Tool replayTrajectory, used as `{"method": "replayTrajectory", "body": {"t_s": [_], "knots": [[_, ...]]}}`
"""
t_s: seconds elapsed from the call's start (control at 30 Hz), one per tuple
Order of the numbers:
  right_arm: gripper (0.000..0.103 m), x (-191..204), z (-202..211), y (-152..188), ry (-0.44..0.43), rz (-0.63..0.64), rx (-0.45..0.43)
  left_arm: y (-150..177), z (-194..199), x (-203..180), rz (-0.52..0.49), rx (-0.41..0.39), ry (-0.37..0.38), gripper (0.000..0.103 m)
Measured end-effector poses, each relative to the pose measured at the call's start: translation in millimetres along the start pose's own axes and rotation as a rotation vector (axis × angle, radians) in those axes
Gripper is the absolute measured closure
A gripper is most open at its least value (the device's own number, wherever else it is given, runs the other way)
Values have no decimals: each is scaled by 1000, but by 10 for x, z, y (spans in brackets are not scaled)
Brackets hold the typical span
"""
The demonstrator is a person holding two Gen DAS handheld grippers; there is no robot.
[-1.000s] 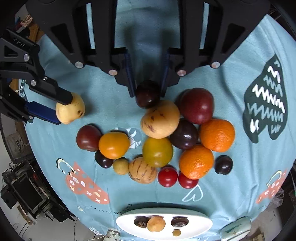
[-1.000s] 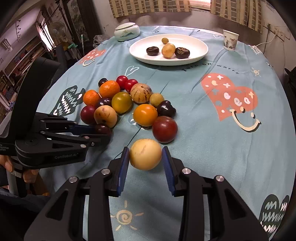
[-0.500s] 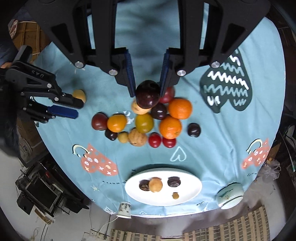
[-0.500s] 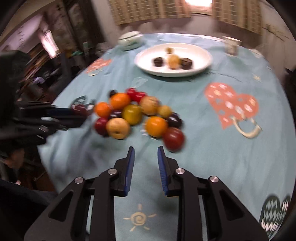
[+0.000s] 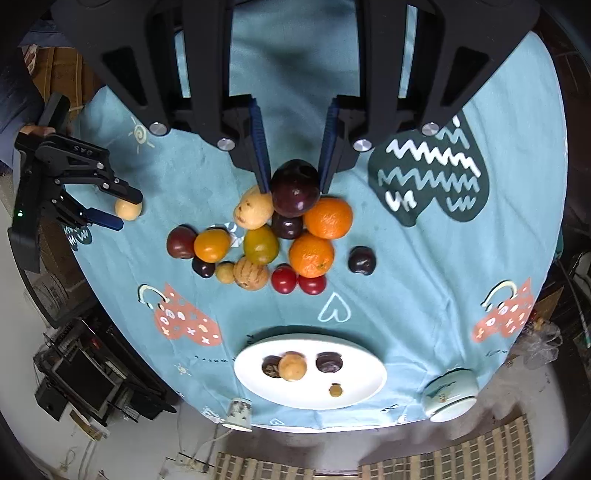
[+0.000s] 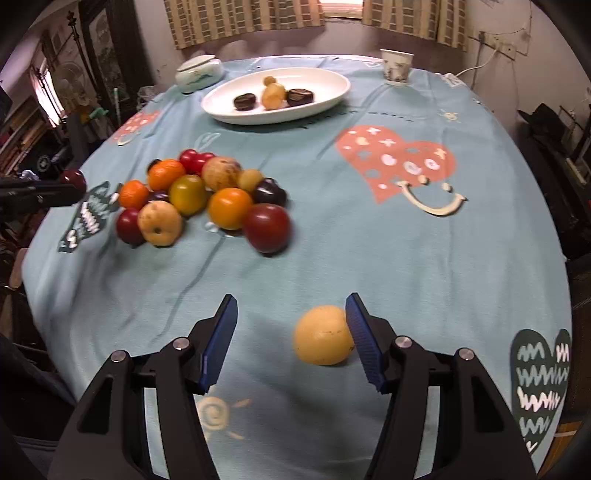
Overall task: Organize fruits
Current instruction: 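Grasp a pale yellow pear with the right gripper while the left grasps a dark plum, then place the pear and plum on the white plate and open both grippers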
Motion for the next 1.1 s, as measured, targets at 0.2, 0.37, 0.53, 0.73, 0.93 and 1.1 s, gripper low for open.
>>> {"method": "replayTrajectory", "body": {"t_s": [0.2,0.37,0.53,0.73,0.93,1.1], "knots": [[42,-145,-166,143,83,-26,91,-119,-19,-96,-49,1,22,77],[64,-253,-163,206,83,-67,107,-224,-61,-115,-72,8,38,77],[65,-265,-151,205,62,-54,160,-346,-124,-116,-88,12,60,77],[65,-199,55,-188,-58,-101,90,-593,-145,-82,-109,-12,78,77],[64,65,97,-1420,-186,-50,-85,-1241,-179,-5,-112,-76,48,77],[64,157,-102,-2374,-209,-45,-161,-1862,-381,141,-72,-98,-5,77]]}}
Point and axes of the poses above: each gripper's, at about its wrist camera, not at the fingertips, and z roughly against the way its jaws point, x to its left, y to its underside, the point moved 1 cm from there along -z, roughly the way its jaws point, and after that the axes turned 9 degrees about x, right-handed, at the moved point
